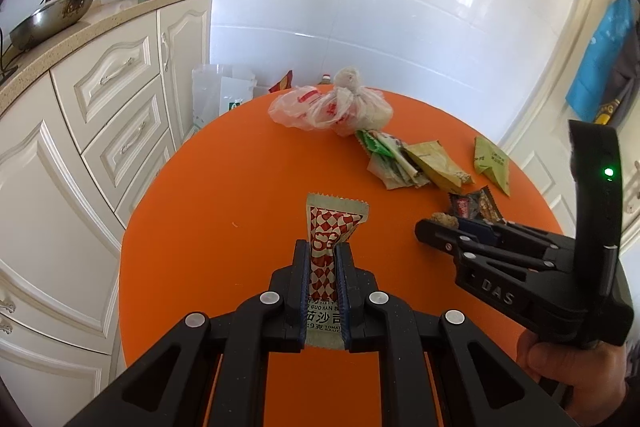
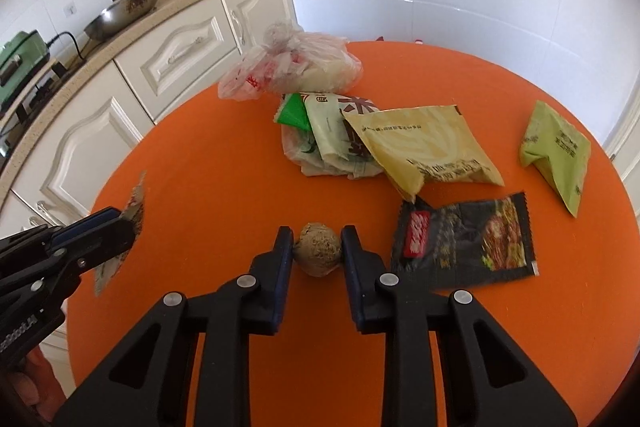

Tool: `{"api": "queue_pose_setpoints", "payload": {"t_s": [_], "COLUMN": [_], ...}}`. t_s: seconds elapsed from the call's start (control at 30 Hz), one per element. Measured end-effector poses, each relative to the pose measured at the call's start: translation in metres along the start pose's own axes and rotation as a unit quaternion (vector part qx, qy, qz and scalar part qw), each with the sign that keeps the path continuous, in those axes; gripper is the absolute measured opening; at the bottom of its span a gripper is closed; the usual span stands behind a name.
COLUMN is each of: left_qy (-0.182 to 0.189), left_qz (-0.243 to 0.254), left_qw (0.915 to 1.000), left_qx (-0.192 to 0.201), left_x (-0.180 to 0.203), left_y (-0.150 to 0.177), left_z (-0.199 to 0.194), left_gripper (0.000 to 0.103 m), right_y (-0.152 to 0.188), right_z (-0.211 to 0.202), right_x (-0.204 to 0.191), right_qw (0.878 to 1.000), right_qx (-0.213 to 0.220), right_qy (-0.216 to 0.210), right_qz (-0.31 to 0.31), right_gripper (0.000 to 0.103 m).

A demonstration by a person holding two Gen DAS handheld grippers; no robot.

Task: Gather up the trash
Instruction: 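Carry the snack packet and brown ball to the blue bin and open both tools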

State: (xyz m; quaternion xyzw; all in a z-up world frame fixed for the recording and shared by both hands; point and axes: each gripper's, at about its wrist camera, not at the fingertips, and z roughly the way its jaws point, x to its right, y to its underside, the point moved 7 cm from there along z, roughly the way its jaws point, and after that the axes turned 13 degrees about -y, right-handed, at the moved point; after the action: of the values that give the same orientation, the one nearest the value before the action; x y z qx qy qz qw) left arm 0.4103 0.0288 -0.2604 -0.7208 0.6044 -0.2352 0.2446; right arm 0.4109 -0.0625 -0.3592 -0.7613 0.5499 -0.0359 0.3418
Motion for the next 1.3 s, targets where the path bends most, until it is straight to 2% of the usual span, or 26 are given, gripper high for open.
{"api": "queue_pose_setpoints", "payload": {"t_s": [0.07, 0.27, 0.6, 0.97, 1.13, 1.3], "left_qy": [0.002, 0.019, 0.076, 0.144, 0.179, 0.218], "left_qz": [0.004, 0.024, 0.089, 0.174, 0.206, 0.239], "left_qw": [1.0000, 0.9993, 0.9911, 0.9690, 0.9568, 0.9427], "left_qx": [0.004, 0.022, 0.063, 0.100, 0.100, 0.083], "left_x": [-0.005, 0.022, 0.114, 0.228, 0.286, 0.339], "left_y": [0.004, -0.004, -0.016, -0.009, 0.002, 0.013], "left_z": [-0.015, -0.031, -0.076, -0.129, -0.145, -0.148], "left_gripper": [0.008, 0.008, 0.008, 0.009, 0.009, 0.009], "right_y": [0.001, 0.001, 0.016, 0.060, 0.090, 0.129], "right_z": [-0.012, -0.060, -0.160, -0.290, -0.341, -0.383], "right_x": [-0.001, 0.004, 0.045, 0.120, 0.161, 0.206], "right_qw": [1.000, 0.999, 0.992, 0.969, 0.954, 0.935], "right_qx": [0.010, 0.045, 0.117, 0.198, 0.220, 0.231], "right_qy": [-0.009, -0.005, 0.033, 0.099, 0.144, 0.186], "right_qz": [0.004, 0.010, 0.045, 0.107, 0.144, 0.193], "right_gripper": [0.024, 0.024, 0.024, 0.024, 0.024, 0.024]}}
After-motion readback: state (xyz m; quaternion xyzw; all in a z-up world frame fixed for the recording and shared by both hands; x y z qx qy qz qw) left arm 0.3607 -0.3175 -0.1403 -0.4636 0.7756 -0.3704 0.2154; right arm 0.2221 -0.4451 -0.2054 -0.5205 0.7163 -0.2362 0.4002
